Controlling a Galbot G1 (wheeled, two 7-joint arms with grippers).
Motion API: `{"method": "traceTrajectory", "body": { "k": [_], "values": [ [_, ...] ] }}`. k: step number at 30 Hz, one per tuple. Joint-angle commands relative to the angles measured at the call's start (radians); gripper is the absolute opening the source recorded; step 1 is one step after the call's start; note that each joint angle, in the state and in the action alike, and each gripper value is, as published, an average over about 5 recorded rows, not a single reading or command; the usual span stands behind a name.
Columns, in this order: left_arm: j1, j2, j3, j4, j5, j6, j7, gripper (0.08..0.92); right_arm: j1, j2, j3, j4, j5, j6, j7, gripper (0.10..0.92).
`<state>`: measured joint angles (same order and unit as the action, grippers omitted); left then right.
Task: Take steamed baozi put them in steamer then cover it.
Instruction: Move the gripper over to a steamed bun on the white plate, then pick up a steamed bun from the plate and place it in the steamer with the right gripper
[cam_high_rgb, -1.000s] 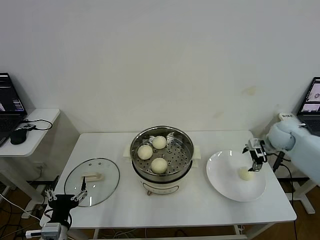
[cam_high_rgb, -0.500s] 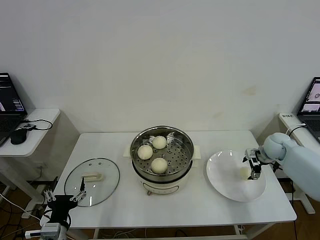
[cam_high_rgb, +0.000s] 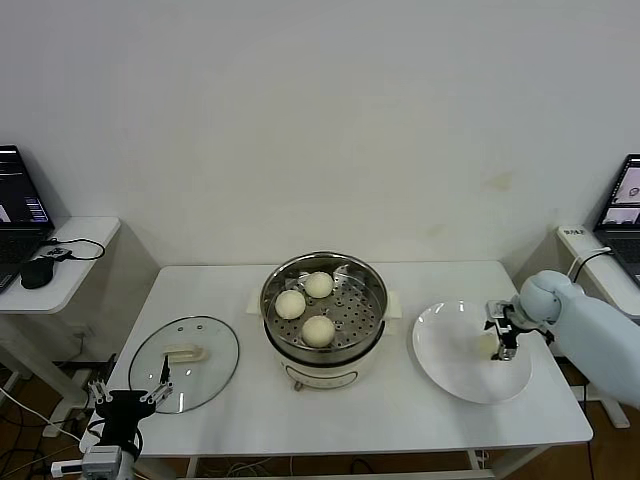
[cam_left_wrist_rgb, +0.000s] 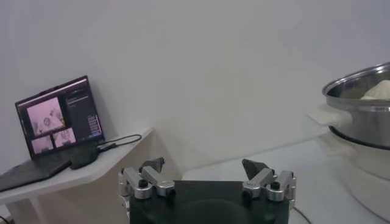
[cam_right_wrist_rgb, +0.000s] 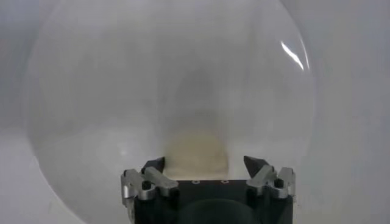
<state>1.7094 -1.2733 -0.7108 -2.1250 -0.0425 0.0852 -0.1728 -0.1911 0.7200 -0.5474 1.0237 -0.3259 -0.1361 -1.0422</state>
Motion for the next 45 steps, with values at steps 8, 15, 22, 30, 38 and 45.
{"method": "traceTrajectory", "body": {
  "k": [8, 15, 22, 30, 38, 45],
  "values": [
    [0.006, -0.001, -0.002, -0.004, 0.000, -0.002, -0.001, 0.823, 0.010, -0.015, -0.008, 0.016, 0.012, -0.010, -0.008, 0.554],
    [0.008, -0.004, 0.001, -0.012, 0.001, -0.001, 0.000, 0.823, 0.085, -0.095, -0.091, 0.143, 0.099, -0.044, -0.027, 0.461],
    [0.005, -0.002, 0.008, -0.023, 0.001, 0.001, 0.002, 0.823, 0.269, -0.192, -0.250, 0.310, 0.230, -0.103, -0.036, 0.469],
    [0.002, 0.005, 0.011, -0.033, -0.001, 0.003, 0.004, 0.823, 0.644, -0.170, -0.496, 0.440, 0.438, -0.176, -0.029, 0.497],
    [0.003, 0.010, 0.010, -0.037, -0.005, 0.003, 0.005, 0.823, 0.911, 0.016, -0.678, 0.474, 0.648, -0.246, 0.016, 0.539],
    [-0.005, 0.015, 0.002, -0.035, -0.011, 0.005, 0.006, 0.823, 0.891, 0.197, -0.686, 0.445, 0.792, -0.340, 0.084, 0.543]
  ]
}}
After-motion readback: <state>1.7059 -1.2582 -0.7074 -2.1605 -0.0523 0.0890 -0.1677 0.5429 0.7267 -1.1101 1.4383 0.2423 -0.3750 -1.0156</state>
